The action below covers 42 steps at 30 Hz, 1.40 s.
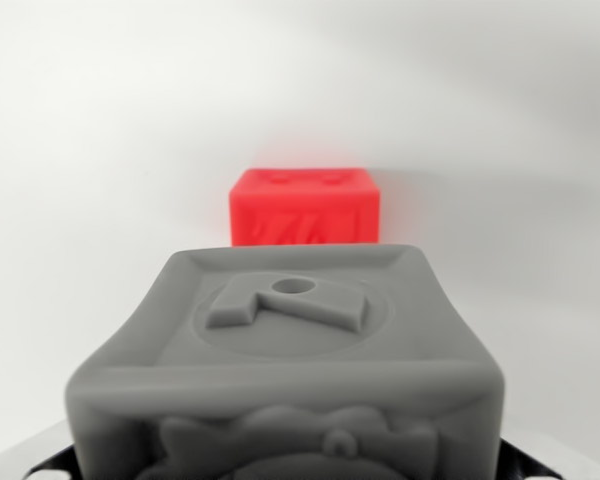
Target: Destack cube
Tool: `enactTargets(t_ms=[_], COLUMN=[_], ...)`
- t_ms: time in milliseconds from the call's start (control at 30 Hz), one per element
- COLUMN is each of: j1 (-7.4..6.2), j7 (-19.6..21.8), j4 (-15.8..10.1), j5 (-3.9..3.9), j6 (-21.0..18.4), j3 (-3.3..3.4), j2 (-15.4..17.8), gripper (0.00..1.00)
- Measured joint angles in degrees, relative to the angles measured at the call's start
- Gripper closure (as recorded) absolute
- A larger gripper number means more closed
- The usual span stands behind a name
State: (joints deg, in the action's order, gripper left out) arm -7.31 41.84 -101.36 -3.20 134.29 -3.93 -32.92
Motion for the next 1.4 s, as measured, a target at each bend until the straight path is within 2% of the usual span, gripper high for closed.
enactTargets(t_ms=[367, 1400], j1=[0.22, 3.62], j7=[-0.1, 2.0], j4=[0.0, -1.9], j5=[0.32, 1.59], j6=[-2.5, -1.6], j3=[0.01, 1.85], j2=[2.7, 3.2], gripper=[1.0, 1.0])
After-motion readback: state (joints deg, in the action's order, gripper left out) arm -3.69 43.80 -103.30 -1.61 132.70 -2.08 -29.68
